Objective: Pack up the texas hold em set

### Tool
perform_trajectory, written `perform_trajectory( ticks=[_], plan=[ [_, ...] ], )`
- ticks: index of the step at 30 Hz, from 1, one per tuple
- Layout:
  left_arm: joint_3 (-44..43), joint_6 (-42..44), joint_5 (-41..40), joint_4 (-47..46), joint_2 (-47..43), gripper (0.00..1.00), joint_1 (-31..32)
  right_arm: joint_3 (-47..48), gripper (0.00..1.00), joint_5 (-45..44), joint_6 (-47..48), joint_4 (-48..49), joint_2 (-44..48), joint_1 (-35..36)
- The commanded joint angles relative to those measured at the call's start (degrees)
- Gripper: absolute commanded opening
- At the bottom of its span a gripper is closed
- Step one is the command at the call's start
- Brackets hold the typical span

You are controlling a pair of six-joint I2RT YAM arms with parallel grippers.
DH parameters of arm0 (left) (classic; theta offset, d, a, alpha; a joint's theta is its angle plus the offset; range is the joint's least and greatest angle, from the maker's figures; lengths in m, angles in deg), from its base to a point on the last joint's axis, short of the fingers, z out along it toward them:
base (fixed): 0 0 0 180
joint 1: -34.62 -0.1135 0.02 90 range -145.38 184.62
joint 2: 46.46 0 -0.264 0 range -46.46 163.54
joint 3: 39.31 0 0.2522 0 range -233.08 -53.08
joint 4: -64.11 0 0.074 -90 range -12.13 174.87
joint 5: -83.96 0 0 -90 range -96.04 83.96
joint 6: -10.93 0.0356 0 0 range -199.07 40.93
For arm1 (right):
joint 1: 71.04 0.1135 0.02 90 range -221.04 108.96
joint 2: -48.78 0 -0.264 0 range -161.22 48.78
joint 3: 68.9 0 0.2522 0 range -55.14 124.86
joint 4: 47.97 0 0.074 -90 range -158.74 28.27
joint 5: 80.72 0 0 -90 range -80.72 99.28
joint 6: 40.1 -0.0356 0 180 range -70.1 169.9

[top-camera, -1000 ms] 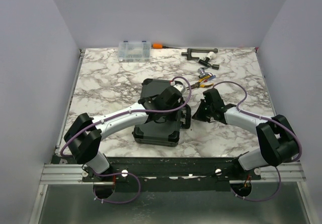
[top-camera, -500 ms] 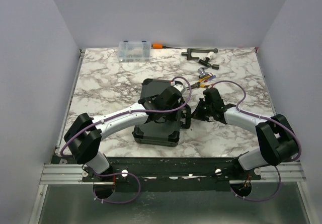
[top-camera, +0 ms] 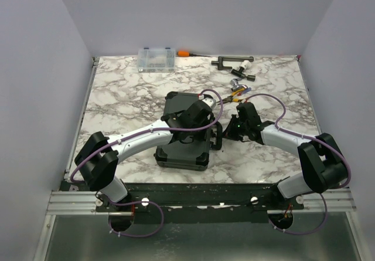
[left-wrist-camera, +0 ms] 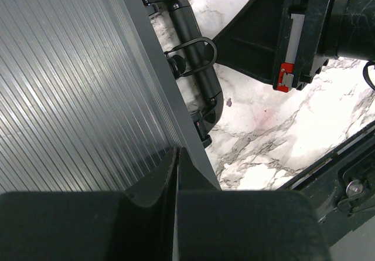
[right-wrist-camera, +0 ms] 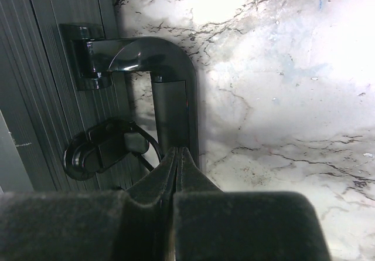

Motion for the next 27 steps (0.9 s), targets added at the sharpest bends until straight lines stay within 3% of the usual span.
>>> perform_trajectory(
  ticks=[1, 27],
  plan=[
    [3.1, -1.1, 4.9, 5.3, 5.3, 0.0, 2.6, 1.2, 0.01, 1.3, 0.6, 1.1, -0.3, -0.5],
    [3.5, -1.6, 4.4, 5.4, 5.2, 0.0, 2.7, 3.3, 0.01, 3.9, 0.5, 2.0, -0.6, -0.5]
  ],
)
